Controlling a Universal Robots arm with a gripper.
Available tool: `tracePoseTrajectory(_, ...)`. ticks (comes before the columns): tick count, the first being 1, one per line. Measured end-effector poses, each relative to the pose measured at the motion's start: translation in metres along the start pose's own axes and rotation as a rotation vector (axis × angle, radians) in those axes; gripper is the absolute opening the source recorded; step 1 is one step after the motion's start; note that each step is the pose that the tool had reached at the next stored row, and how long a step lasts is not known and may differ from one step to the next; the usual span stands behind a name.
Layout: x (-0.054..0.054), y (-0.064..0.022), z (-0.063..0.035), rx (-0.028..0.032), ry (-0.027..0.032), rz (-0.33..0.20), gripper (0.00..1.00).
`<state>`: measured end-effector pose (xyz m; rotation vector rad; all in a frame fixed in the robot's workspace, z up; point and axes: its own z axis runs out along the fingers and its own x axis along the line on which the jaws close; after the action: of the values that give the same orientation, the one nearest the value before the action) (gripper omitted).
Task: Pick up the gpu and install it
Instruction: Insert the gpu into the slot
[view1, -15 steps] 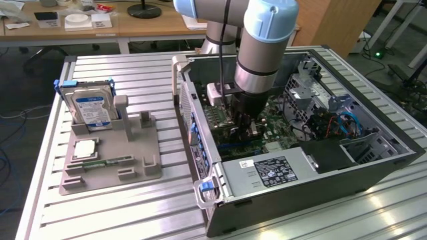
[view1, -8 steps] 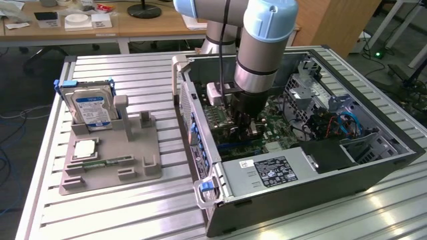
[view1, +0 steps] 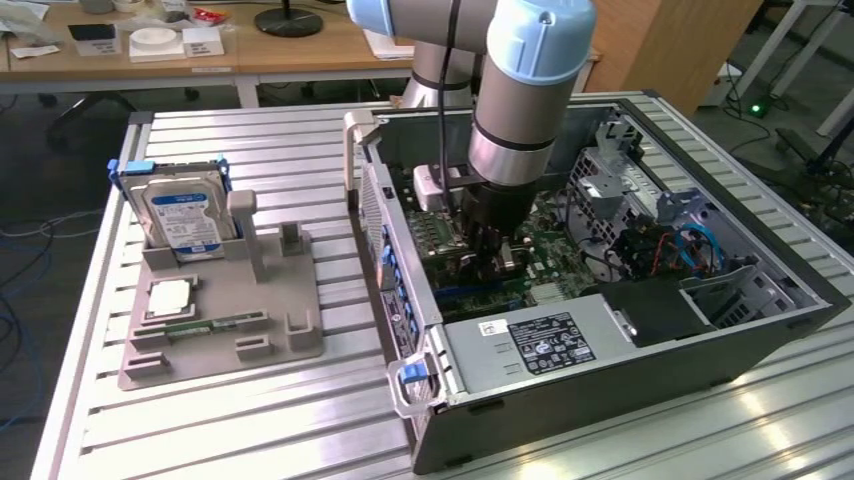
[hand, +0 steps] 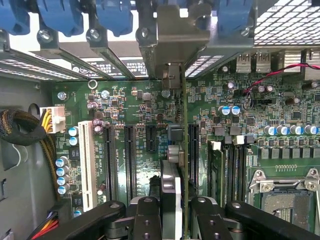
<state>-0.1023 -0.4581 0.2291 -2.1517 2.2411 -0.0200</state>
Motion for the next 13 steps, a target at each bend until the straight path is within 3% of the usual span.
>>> tracePoseTrajectory(13, 0.0008, -0.0001, 0.0001, 0.0000, 0.0000, 0.000, 0.28)
